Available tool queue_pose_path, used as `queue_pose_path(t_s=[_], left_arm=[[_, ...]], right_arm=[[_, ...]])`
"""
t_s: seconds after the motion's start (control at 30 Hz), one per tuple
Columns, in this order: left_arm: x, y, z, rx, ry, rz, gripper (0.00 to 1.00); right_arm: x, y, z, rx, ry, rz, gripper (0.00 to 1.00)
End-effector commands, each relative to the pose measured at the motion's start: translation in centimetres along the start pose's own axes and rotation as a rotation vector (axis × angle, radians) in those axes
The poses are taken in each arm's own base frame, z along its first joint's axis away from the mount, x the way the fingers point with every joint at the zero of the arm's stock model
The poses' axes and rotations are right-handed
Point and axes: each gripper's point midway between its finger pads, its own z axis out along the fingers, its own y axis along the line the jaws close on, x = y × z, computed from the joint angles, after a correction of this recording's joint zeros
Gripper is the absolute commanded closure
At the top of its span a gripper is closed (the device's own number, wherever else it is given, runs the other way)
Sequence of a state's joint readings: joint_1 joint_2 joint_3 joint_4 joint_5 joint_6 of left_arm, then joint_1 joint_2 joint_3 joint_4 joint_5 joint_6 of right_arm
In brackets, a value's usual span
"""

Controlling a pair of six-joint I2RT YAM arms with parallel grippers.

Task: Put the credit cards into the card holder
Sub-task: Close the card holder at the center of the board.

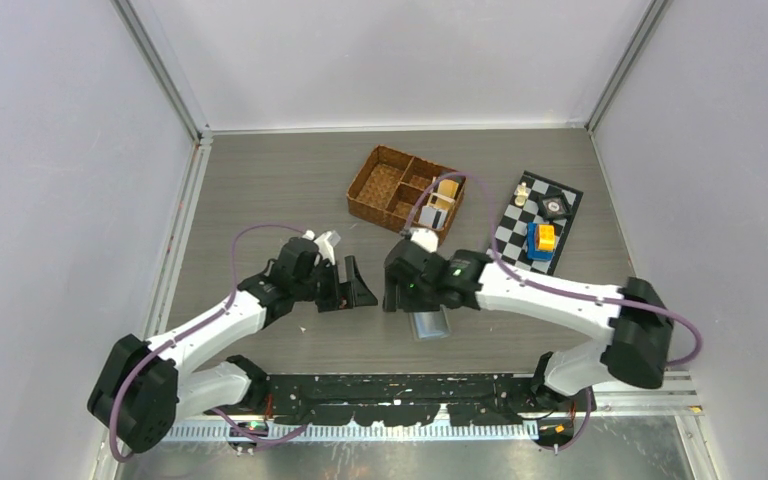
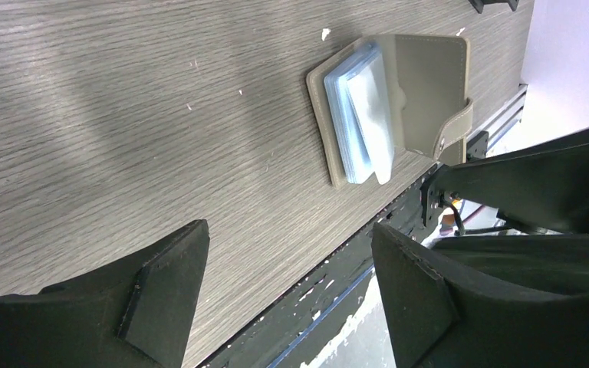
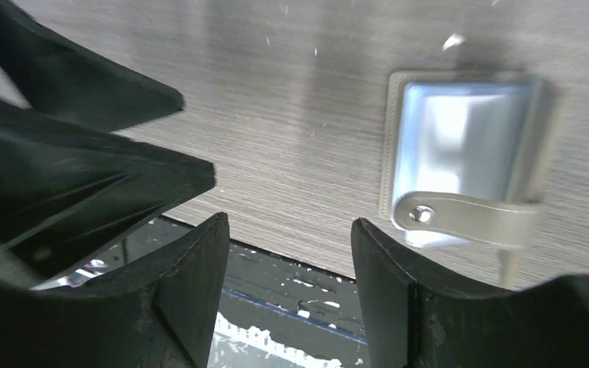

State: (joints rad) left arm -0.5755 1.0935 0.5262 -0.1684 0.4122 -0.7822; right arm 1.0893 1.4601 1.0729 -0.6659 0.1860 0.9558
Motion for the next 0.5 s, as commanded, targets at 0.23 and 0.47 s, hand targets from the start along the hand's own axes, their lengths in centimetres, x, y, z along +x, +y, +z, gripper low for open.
queue_pose_path(t_s=[0.23, 0.47], left_arm=[[-2.9, -2.9, 0.1, 0.064, -0.044, 0.017, 0.20], [-3.9, -3.9, 0.5, 0.076, -0.044, 0.016, 0.20]], right_arm=[[-8.8, -12.9, -9.6, 0.256, -0.219, 0.167, 0.24], [-6.7, -17.1, -6.3, 0.368, -0.130, 0.202, 0.24]])
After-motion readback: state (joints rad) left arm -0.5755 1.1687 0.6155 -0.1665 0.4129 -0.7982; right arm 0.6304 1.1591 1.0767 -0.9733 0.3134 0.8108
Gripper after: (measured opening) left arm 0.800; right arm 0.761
